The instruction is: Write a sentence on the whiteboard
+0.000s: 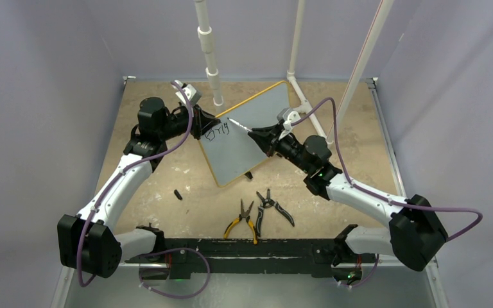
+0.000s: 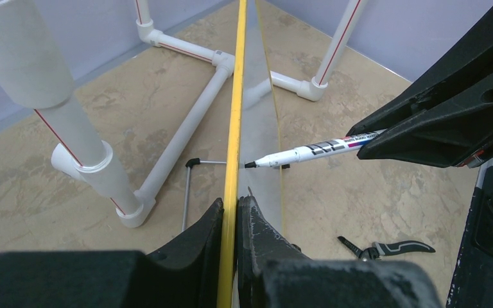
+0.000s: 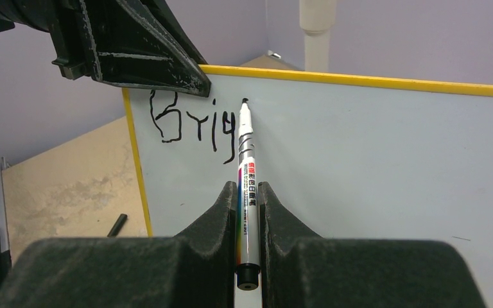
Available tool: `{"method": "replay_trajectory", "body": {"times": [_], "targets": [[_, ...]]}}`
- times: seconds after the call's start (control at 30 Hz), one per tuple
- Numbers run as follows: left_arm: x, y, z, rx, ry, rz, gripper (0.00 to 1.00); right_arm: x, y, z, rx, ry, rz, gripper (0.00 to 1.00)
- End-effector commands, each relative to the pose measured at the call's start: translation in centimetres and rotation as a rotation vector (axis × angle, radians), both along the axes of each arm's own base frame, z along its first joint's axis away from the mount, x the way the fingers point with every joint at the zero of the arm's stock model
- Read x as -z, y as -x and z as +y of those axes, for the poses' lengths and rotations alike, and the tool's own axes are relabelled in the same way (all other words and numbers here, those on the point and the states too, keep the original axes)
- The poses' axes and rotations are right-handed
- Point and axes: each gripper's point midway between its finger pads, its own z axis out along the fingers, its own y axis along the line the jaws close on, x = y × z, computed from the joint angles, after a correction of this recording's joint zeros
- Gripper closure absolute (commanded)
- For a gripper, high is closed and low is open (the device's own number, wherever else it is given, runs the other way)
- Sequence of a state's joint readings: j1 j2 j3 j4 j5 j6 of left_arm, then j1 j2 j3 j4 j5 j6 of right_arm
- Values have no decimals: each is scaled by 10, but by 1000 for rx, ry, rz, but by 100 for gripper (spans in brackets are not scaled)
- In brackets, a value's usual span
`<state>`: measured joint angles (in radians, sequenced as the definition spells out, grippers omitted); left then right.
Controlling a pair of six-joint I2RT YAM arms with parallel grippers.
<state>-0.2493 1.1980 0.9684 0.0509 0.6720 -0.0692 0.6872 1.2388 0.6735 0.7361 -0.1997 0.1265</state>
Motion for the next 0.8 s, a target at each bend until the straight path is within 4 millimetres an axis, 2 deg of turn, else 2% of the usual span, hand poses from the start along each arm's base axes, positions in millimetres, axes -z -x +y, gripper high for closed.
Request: {"method": "replay_trajectory", "body": {"times": [0.0, 0.43, 0.6, 0.77], "targets": [[7, -7, 9, -61, -23, -4, 100, -7, 0, -2, 19, -3, -11, 100], [7, -7, 8, -58, -20, -3, 100, 27, 9, -12, 50, 36, 80, 100], [7, -6, 9, -58, -20, -3, 100, 29, 9, -12, 50, 39, 82, 100], [7, -6, 9, -60, -20, -3, 100, 18, 8, -9, 42, 14, 52, 100]]}}
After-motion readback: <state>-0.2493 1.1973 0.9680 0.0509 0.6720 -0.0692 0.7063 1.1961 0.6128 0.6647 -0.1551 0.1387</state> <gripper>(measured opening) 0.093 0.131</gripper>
